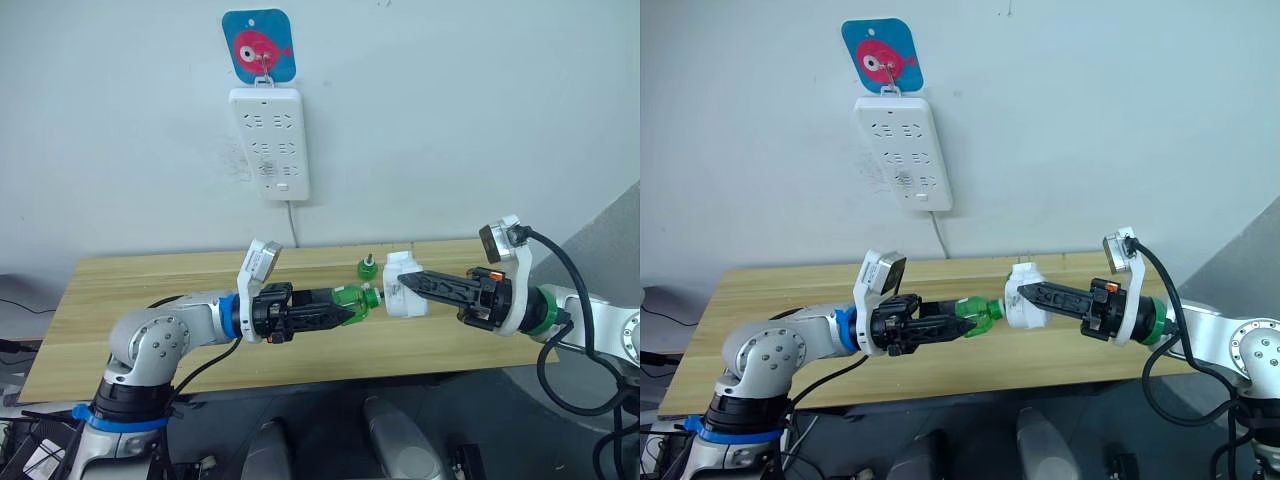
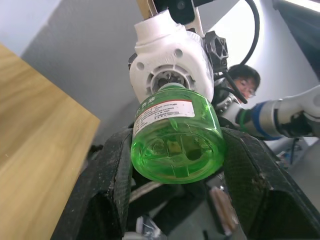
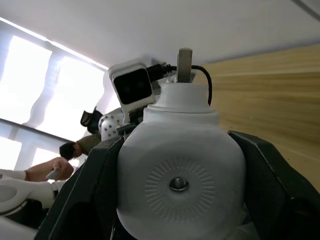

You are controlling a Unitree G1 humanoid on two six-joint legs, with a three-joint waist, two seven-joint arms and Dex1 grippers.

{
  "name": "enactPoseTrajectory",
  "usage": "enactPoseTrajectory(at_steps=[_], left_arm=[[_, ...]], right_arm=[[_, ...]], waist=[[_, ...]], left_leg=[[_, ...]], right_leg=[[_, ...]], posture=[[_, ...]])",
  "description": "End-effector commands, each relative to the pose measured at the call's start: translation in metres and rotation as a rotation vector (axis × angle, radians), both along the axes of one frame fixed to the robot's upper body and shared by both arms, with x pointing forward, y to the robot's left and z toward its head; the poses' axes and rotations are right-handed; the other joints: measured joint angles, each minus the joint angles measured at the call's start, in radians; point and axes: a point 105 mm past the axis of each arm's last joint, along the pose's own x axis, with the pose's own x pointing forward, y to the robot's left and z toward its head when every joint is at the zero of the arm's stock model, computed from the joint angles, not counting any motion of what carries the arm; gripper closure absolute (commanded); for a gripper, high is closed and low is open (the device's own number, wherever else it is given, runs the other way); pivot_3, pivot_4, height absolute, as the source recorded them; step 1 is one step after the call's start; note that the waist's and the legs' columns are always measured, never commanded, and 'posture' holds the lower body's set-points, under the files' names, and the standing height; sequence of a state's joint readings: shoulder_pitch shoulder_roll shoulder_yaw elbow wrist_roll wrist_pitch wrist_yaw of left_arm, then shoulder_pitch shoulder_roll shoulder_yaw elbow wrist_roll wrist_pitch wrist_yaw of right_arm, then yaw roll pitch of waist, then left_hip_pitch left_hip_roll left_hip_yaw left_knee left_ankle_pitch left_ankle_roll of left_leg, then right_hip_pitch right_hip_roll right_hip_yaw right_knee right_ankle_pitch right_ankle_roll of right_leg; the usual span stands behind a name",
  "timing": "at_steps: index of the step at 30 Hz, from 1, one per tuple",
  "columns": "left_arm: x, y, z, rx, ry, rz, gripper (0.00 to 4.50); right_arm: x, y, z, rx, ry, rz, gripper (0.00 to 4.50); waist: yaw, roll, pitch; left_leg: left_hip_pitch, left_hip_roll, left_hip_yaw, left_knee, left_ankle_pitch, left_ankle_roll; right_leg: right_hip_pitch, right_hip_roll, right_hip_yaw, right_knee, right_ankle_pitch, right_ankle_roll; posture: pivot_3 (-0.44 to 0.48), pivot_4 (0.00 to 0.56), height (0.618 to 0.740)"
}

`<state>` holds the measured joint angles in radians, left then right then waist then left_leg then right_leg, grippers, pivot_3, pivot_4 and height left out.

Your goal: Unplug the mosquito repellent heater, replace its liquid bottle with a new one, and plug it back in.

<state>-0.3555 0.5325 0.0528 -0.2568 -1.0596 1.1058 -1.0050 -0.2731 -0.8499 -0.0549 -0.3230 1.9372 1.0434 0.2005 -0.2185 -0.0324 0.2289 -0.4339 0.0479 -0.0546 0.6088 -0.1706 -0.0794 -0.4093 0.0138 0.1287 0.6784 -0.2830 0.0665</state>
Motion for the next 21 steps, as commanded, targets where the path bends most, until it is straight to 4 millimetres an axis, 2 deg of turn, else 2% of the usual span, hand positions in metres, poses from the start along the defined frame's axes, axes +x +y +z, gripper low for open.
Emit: enactPoseTrajectory(at_steps=[1, 8, 21], left_arm=[[-0.007, -0.004, 0.023, -0.075, -0.049, -0.085, 2.21], [-0.010, -0.007, 0.031, -0.101, -0.019, -0.126, 2.21], [-0.013, -0.009, 0.029, -0.105, 0.014, -0.104, 2.21]], right_arm=[[-0.024, 0.016, 0.001, -0.009, 0.006, 0.162, 1.56], [-0.013, 0.007, -0.001, -0.039, 0.027, 0.116, 1.56], [-0.003, -0.004, -0.002, 0.004, 0.051, 0.042, 1.56]], waist=[[-0.001, 0.000, 0.000], [0.000, 0.000, 0.000], [0.000, -0.001, 0.000]], left_leg=[[0.000, 0.000, 0.000, 0.000, 0.000, 0.000], [0.000, 0.000, 0.000, 0.000, 0.000, 0.000], [0.000, 0.000, 0.000, 0.000, 0.000, 0.000]], right_leg=[[0.000, 0.000, 0.000, 0.000, 0.000, 0.000], [0.000, 0.000, 0.000, 0.000, 0.000, 0.000], [0.000, 0.000, 0.000, 0.000, 0.000, 0.000]], posture=[[-0.255, 0.206, 0.733], [-0.259, 0.208, 0.733], [-0.259, 0.212, 0.733]])
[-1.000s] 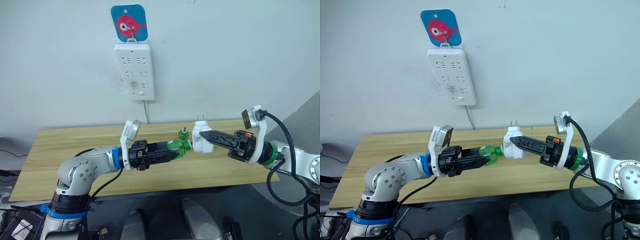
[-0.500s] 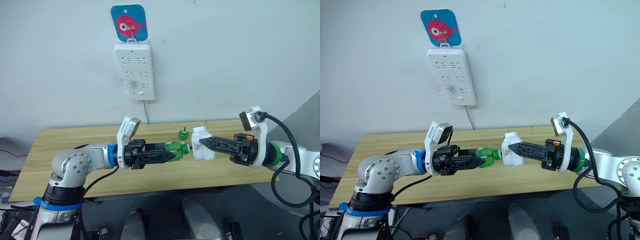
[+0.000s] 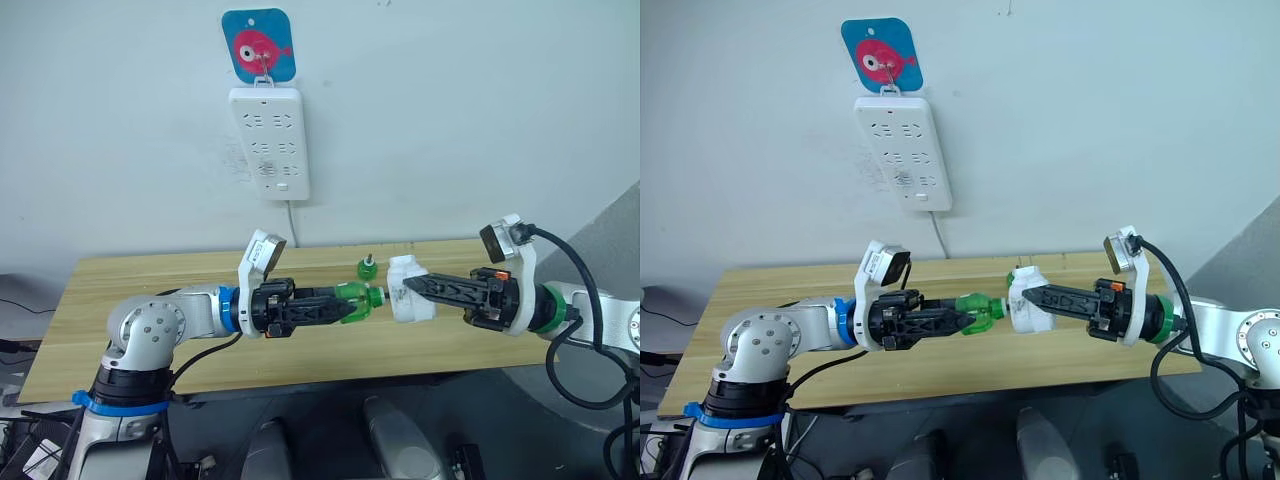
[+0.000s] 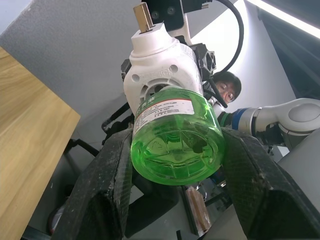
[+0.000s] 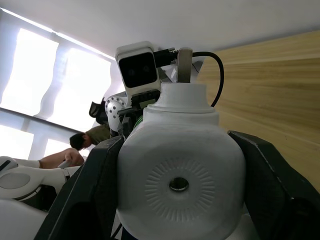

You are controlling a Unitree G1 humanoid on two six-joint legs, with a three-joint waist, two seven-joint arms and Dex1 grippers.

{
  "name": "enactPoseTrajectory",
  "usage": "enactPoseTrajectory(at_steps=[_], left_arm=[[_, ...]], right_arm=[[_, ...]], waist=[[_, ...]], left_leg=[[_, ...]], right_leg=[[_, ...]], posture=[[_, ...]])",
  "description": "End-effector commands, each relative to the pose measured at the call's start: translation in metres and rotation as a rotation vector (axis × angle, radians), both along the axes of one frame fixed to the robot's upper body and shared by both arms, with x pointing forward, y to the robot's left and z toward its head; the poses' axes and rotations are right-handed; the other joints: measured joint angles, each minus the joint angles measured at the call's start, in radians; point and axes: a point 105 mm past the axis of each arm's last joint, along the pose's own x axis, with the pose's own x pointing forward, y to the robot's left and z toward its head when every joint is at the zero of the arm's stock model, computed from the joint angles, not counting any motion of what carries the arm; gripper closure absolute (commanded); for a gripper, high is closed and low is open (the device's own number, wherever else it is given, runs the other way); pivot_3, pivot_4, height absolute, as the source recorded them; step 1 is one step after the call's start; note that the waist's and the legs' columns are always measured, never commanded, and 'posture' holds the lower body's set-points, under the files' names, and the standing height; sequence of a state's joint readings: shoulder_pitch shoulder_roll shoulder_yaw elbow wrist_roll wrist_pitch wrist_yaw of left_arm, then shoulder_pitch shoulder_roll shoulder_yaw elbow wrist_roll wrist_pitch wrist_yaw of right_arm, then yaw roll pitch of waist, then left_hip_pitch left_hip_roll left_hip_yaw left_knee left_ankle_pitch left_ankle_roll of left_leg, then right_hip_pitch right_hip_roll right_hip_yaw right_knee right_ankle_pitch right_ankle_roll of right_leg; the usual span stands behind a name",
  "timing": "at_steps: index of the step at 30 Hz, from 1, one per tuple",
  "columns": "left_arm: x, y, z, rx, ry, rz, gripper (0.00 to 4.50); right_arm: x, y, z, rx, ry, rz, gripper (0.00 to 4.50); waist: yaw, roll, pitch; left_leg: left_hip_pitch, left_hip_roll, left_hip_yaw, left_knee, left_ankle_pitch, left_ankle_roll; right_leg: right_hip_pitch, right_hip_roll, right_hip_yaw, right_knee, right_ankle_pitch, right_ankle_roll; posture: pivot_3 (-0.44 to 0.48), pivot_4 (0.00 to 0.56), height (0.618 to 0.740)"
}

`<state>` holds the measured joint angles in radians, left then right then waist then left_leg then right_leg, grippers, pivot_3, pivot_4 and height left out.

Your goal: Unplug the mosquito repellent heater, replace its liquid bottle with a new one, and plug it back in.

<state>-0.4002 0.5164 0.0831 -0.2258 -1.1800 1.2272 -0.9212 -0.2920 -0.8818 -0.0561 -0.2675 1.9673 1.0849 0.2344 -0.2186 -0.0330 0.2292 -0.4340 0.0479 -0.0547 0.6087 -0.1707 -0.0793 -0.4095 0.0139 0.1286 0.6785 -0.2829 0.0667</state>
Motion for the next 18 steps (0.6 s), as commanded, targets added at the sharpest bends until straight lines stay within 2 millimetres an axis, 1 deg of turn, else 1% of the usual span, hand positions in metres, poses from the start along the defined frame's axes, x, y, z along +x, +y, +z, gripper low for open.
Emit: enactPoseTrajectory(at_steps=[1, 3, 10, 15, 18], left_arm=[[-0.013, -0.007, 0.020, -0.078, -0.083, -0.063, 2.21], [-0.012, -0.007, 0.017, -0.065, -0.087, -0.055, 2.21], [-0.006, -0.016, 0.012, -0.048, -0.123, -0.027, 2.21], [-0.004, -0.022, 0.005, -0.008, -0.194, -0.016, 2.21], [-0.002, -0.022, 0.002, 0.001, -0.216, -0.004, 2.21]], right_arm=[[-0.004, 0.003, -0.004, -0.004, 0.016, 0.018, 1.56], [-0.006, 0.003, -0.002, 0.002, 0.006, 0.025, 1.56], [-0.015, 0.015, 0.005, 0.021, -0.037, 0.086, 1.56], [-0.017, 0.019, 0.007, 0.033, -0.049, 0.109, 1.56], [-0.016, 0.018, 0.008, 0.035, -0.048, 0.108, 1.56]], waist=[[0.000, 0.000, 0.000], [0.000, 0.000, 0.000], [0.000, 0.000, 0.000], [0.000, 0.000, 0.000], [0.000, 0.000, 0.000]], left_leg=[[0.000, 0.000, 0.000, 0.000, 0.000, 0.000], [0.000, 0.000, 0.000, 0.000, 0.000, 0.000], [0.000, 0.000, 0.000, 0.000, 0.000, 0.000], [0.000, 0.000, 0.000, 0.000, 0.000, 0.000], [0.000, 0.000, 0.000, 0.000, 0.000, 0.000]], right_leg=[[0.000, 0.000, 0.000, 0.000, 0.000, 0.000], [0.000, 0.000, 0.000, 0.000, 0.000, 0.000], [0.000, 0.000, 0.000, 0.000, 0.000, 0.000], [0.000, 0.000, 0.000, 0.000, 0.000, 0.000], [0.000, 0.000, 0.000, 0.000, 0.000, 0.000]], posture=[[-0.259, 0.212, 0.733], [-0.258, 0.212, 0.733], [-0.262, 0.213, 0.733], [-0.262, 0.213, 0.733], [-0.261, 0.214, 0.733]])
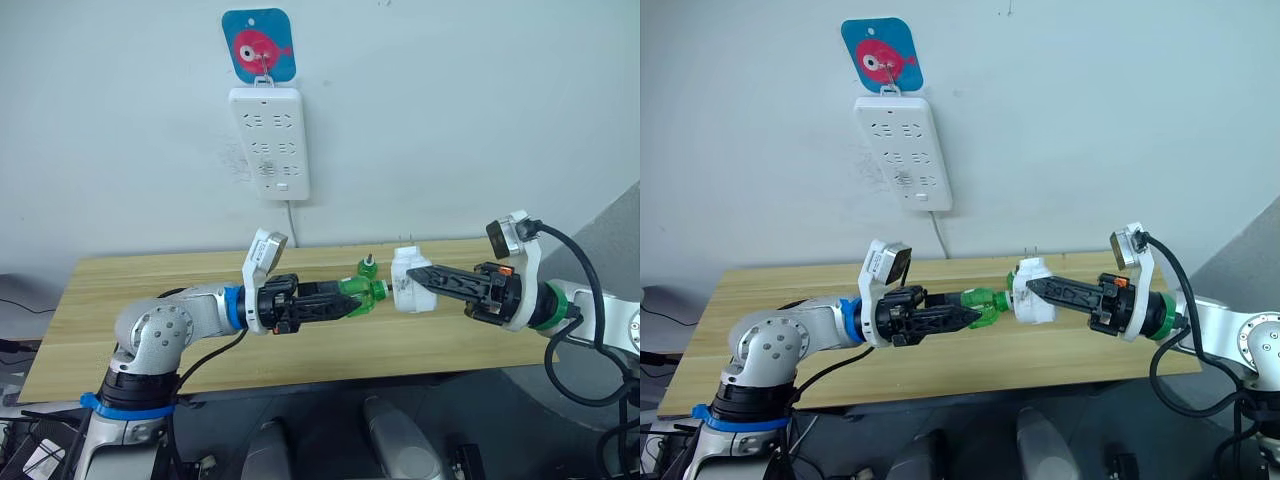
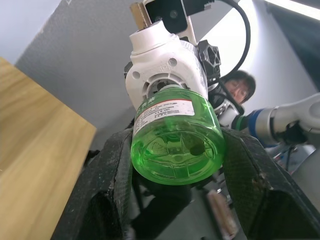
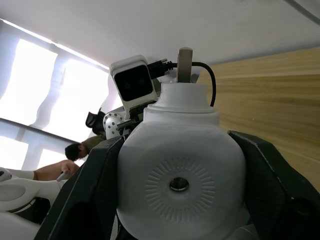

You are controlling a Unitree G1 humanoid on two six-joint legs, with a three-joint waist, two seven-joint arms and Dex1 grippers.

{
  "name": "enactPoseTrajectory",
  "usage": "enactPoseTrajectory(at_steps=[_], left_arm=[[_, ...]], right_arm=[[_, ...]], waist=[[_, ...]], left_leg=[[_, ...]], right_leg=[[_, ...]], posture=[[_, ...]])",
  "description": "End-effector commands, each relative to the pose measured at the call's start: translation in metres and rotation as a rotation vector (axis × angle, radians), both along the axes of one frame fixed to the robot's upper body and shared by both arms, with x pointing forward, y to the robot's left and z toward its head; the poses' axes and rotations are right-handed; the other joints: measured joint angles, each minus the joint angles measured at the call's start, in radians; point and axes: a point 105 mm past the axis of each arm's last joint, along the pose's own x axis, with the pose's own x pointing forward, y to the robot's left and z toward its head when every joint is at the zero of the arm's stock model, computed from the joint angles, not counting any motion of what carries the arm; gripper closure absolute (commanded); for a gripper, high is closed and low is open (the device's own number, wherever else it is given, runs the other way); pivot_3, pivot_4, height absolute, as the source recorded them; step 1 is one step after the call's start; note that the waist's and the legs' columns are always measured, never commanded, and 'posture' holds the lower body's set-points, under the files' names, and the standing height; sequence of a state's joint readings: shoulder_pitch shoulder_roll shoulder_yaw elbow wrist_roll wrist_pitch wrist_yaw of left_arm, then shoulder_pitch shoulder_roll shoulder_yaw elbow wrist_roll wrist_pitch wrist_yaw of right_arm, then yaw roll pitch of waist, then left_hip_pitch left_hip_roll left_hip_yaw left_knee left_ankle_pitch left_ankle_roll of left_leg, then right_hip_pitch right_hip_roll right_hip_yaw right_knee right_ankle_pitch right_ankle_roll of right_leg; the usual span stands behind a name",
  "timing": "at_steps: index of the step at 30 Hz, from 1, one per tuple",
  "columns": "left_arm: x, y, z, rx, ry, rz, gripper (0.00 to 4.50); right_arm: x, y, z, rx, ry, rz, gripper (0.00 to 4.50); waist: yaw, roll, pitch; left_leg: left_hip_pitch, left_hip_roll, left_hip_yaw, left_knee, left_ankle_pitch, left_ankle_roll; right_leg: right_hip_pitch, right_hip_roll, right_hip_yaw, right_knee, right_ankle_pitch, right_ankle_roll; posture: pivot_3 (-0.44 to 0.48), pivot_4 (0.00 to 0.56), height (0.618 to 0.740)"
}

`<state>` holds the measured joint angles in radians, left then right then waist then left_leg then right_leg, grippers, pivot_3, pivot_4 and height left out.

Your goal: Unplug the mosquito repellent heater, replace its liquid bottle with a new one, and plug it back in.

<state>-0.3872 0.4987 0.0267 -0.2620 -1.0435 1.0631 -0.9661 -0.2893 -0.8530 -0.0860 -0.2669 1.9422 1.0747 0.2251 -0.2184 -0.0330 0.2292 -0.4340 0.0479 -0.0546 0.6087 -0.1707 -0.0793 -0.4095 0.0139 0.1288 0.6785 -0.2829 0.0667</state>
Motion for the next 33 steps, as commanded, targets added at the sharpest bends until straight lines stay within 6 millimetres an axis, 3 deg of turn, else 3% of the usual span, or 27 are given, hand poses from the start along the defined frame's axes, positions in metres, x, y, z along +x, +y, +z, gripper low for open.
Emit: enactPoseTrajectory(at_steps=[1, 11, 18, 33], left_arm=[[-0.008, -0.014, 0.004, -0.010, -0.072, -0.047, 2.21], [-0.015, 0.002, 0.016, -0.029, -0.072, -0.077, 2.21], [-0.009, 0.016, 0.013, -0.005, -0.055, -0.011, 2.21], [-0.019, 0.018, 0.001, 0.031, -0.028, -0.029, 2.21]], right_arm=[[-0.020, 0.019, 0.005, 0.016, -0.022, 0.143, 1.56], [-0.013, 0.003, -0.004, -0.040, 0.032, 0.078, 1.56], [-0.014, -0.005, -0.007, -0.064, 0.049, 0.060, 1.56], [0.004, -0.013, -0.001, -0.040, 0.039, -0.025, 1.56]], waist=[[0.000, 0.000, 0.000], [0.000, 0.000, 0.000], [0.000, 0.000, 0.000], [0.000, 0.000, 0.000]], left_leg=[[0.000, 0.000, 0.000, 0.000, 0.000, 0.000], [0.000, 0.000, 0.000, 0.000, 0.000, 0.000], [0.000, 0.000, 0.000, 0.000, 0.000, 0.000], [0.000, 0.000, 0.000, 0.000, 0.000, 0.000]], right_leg=[[0.000, 0.000, 0.000, 0.000, 0.000, 0.000], [0.000, 0.000, 0.000, 0.000, 0.000, 0.000], [0.000, 0.000, 0.000, 0.000, 0.000, 0.000], [0.000, 0.000, 0.000, 0.000, 0.000, 0.000]], posture=[[-0.261, 0.214, 0.733], [-0.259, 0.213, 0.733], [-0.252, 0.212, 0.733], [-0.251, 0.201, 0.733]])
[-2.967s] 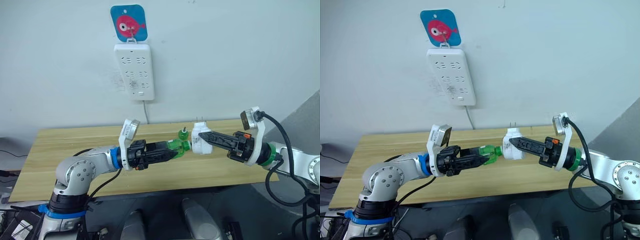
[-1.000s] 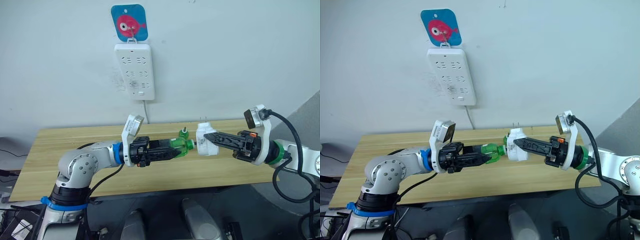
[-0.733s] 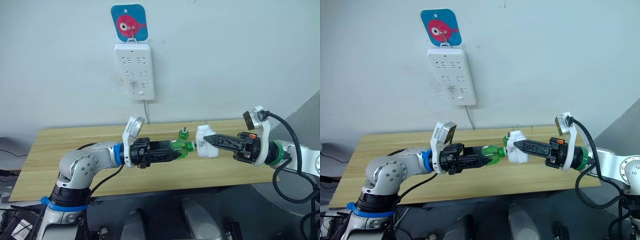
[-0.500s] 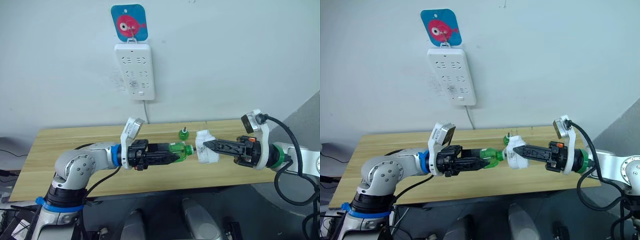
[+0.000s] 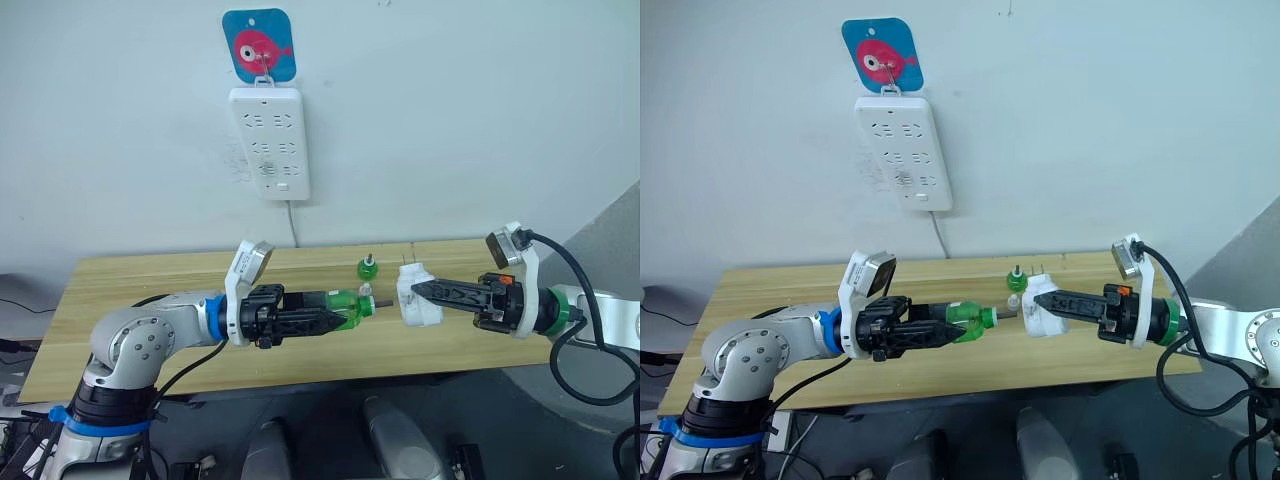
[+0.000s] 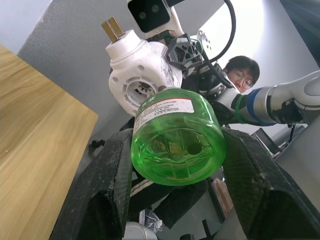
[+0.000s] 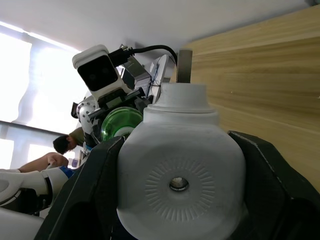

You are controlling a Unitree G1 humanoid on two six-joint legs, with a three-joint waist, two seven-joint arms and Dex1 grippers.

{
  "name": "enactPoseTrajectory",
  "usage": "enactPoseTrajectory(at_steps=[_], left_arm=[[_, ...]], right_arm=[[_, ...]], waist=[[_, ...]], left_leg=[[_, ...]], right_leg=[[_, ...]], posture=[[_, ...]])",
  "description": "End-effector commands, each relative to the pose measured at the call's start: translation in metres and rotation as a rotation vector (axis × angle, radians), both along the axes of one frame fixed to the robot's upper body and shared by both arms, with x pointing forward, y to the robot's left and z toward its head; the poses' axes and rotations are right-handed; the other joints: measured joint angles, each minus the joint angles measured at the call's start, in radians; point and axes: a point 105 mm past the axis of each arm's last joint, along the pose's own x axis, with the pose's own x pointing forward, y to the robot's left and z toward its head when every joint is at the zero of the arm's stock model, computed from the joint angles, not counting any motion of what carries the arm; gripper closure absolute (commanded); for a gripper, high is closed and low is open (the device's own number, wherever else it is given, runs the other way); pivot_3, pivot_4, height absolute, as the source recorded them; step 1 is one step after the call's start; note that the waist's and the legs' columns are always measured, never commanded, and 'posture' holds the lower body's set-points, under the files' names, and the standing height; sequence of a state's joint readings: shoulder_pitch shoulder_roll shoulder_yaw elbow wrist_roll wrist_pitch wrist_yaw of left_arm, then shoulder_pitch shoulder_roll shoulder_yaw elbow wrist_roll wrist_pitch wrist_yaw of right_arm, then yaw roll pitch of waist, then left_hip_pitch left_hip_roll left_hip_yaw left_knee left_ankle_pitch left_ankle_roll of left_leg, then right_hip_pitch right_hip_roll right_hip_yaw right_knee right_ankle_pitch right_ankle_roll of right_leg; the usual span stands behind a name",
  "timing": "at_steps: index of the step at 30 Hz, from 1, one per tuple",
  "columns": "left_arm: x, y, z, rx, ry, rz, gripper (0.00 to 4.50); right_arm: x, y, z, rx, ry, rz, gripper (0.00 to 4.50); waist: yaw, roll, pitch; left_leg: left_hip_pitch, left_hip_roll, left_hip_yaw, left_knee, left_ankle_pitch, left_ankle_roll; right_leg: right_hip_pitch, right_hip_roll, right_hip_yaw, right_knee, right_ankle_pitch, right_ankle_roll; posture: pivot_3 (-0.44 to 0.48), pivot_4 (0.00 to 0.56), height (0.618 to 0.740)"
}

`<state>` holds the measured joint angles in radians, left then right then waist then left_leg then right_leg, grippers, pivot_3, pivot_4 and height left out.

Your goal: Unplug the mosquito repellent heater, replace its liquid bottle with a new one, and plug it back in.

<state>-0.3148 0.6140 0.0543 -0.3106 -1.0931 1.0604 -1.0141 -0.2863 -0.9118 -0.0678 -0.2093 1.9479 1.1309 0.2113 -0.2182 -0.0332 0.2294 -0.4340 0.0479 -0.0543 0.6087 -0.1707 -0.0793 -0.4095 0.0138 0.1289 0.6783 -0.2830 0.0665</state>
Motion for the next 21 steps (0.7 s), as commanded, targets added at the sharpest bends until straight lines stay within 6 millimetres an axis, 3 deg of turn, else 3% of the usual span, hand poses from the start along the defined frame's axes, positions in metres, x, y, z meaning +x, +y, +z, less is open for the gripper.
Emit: enactPoseTrajectory(at_steps=[1, 21], left_arm=[[-0.003, -0.003, 0.004, -0.014, -0.032, -0.006, 2.21], [0.005, -0.015, 0.003, -0.066, -0.007, 0.015, 2.21]], right_arm=[[0.002, -0.001, 0.014, 0.042, -0.044, -0.012, 1.56], [0.001, 0.007, 0.017, 0.101, -0.059, -0.002, 1.56]], waist=[[0.000, 0.000, 0.000], [0.000, 0.000, 0.000]], left_leg=[[0.000, 0.000, 0.000, 0.000, 0.000, 0.000], [0.000, 0.000, 0.000, 0.000, 0.000, 0.000]], right_leg=[[0.000, 0.000, 0.000, 0.000, 0.000, 0.000], [0.000, 0.000, 0.000, 0.000, 0.000, 0.000]], posture=[[-0.251, 0.201, 0.733], [-0.256, 0.205, 0.733]])
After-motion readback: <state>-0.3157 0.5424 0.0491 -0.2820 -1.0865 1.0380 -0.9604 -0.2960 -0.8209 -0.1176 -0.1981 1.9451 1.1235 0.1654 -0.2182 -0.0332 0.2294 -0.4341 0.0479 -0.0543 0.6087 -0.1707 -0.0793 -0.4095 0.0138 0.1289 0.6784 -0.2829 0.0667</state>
